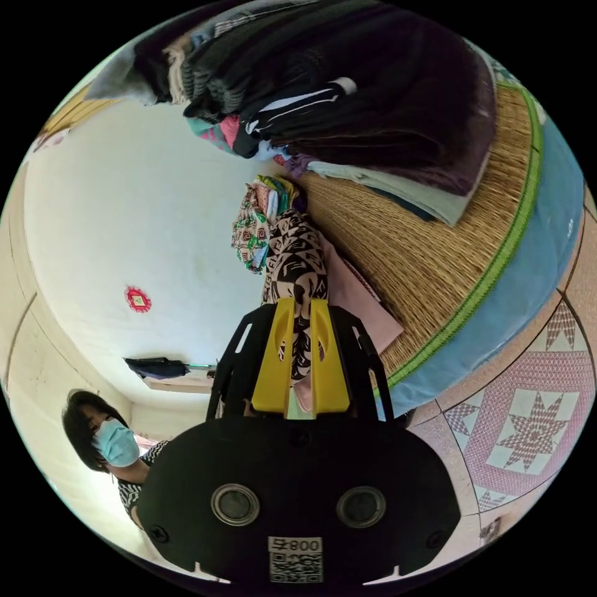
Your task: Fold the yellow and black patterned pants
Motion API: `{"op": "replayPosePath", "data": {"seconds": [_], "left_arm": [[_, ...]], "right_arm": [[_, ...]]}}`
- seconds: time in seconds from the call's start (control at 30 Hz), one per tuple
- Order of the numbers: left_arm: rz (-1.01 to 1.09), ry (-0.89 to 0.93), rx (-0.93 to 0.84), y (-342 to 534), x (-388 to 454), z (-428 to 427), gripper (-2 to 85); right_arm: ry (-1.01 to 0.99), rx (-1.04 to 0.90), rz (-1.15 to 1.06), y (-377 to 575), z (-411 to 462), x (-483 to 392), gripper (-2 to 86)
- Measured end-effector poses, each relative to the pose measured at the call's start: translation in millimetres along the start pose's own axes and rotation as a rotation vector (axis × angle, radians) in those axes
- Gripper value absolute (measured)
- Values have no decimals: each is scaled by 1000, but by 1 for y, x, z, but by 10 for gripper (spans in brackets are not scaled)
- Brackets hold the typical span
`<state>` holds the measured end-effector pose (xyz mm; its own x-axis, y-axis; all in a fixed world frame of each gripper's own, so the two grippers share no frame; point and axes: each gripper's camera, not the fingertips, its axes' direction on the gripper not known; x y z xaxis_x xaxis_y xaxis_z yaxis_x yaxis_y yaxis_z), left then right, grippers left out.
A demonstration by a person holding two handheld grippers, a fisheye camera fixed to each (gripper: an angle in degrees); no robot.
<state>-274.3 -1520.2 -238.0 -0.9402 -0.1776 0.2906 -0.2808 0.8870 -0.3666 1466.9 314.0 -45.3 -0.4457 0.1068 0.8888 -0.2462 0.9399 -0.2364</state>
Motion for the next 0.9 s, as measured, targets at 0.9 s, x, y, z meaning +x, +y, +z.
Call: {"op": "replayPosePath", "data": {"seconds": [0.9], "left_arm": [[95, -72, 36, -63, -101, 38, 48]], "right_arm": [[41, 323, -105, 161, 37, -90, 2]]}}
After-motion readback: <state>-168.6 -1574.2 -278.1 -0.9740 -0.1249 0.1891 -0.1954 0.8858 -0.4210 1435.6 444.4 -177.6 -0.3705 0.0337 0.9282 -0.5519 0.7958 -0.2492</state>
